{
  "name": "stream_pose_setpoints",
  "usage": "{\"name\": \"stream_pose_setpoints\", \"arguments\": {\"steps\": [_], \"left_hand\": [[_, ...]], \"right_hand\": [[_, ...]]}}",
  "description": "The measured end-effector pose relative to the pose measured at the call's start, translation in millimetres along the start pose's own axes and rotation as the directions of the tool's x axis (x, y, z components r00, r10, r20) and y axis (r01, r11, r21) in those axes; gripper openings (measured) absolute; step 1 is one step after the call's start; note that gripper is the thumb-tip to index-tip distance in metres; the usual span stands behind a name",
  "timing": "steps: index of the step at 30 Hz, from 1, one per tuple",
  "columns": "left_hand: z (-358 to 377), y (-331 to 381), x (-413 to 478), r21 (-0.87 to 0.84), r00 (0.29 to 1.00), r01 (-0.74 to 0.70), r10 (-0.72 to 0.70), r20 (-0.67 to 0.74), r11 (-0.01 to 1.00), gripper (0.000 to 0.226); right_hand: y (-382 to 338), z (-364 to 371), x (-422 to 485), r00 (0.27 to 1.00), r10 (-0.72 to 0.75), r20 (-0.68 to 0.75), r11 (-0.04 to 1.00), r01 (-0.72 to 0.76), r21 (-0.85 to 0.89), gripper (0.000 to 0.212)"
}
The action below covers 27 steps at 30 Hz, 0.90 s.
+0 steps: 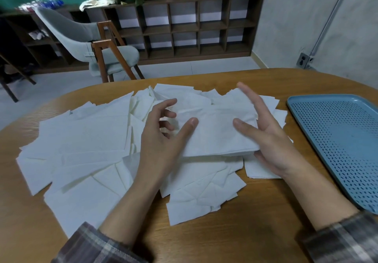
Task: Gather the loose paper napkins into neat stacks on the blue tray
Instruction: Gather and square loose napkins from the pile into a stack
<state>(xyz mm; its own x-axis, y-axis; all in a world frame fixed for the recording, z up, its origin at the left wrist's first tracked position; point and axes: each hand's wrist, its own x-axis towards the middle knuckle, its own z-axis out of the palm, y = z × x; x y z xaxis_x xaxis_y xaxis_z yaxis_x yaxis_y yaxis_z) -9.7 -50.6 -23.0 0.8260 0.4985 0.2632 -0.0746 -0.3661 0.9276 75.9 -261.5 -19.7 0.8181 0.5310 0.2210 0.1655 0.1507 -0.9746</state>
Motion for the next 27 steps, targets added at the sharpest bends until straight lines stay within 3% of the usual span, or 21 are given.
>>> {"name": "stream_pose_setpoints", "arguments": {"steps": [3, 5, 7, 9, 12, 15, 18, 22, 25, 27], "left_hand": [[-3.4, 0.9, 0.5, -0.181, 0.954, 0.213, -0.164, 0.253, 0.960, 0.064], [-3.2, 2.7, -1.0, -0.238, 0.912, 0.302, -0.207, 0.354, 0.923, 0.068], [-1.9, 4.1, -0.9, -0.194, 0.937, 0.251, -0.188, 0.294, 0.948, 0.065], [-1.8, 3.1, 0.5, -0.187, 0.953, 0.228, -0.179, 0.246, 0.956, 0.062], [-4.6, 1.7, -1.7, -0.226, 0.910, 0.265, -0.166, 0.380, 0.937, 0.063], [-5.5, 2.2, -4.8, -0.260, 0.870, 0.304, -0.156, 0.467, 0.916, 0.057], [-4.7, 4.1, -4.2, -0.262, 0.905, 0.264, -0.143, 0.402, 0.928, 0.048], [-5.2, 0.2, -2.0, -0.274, 0.911, 0.236, -0.114, 0.397, 0.932, 0.055], [-3.9, 0.2, -2.6, -0.336, 0.852, 0.352, -0.151, 0.501, 0.874, 0.073], [-2.2, 1.8, -2.7, -0.346, 0.837, 0.392, -0.174, 0.519, 0.852, 0.071]], "right_hand": [[-0.7, -2.6, 1.6, 0.999, 0.030, -0.023, 0.987, -0.026, 0.157, 0.077], [0.5, -2.3, 2.7, 0.998, 0.028, -0.050, 0.996, -0.024, 0.088, 0.078], [2.3, -2.1, 3.2, 0.998, 0.046, -0.039, 0.998, -0.044, 0.044, 0.075], [3.0, -3.6, 2.9, 0.998, 0.068, 0.000, 0.988, -0.067, 0.136, 0.072], [-0.2, -5.7, 0.5, 0.995, 0.066, 0.070, 0.948, -0.084, 0.306, 0.071], [0.1, -4.6, 1.0, 0.995, 0.067, 0.080, 0.947, -0.089, 0.310, 0.071], [-0.6, -4.0, 1.6, 0.996, 0.070, 0.058, 0.952, -0.084, 0.295, 0.071], [-1.3, -6.4, 1.6, 0.994, 0.082, 0.074, 0.914, -0.105, 0.392, 0.070], [-0.5, -5.9, 0.5, 0.993, 0.090, 0.074, 0.931, -0.110, 0.349, 0.070], [0.7, -4.3, 1.2, 0.996, 0.091, 0.009, 0.971, -0.090, 0.220, 0.068]]}}
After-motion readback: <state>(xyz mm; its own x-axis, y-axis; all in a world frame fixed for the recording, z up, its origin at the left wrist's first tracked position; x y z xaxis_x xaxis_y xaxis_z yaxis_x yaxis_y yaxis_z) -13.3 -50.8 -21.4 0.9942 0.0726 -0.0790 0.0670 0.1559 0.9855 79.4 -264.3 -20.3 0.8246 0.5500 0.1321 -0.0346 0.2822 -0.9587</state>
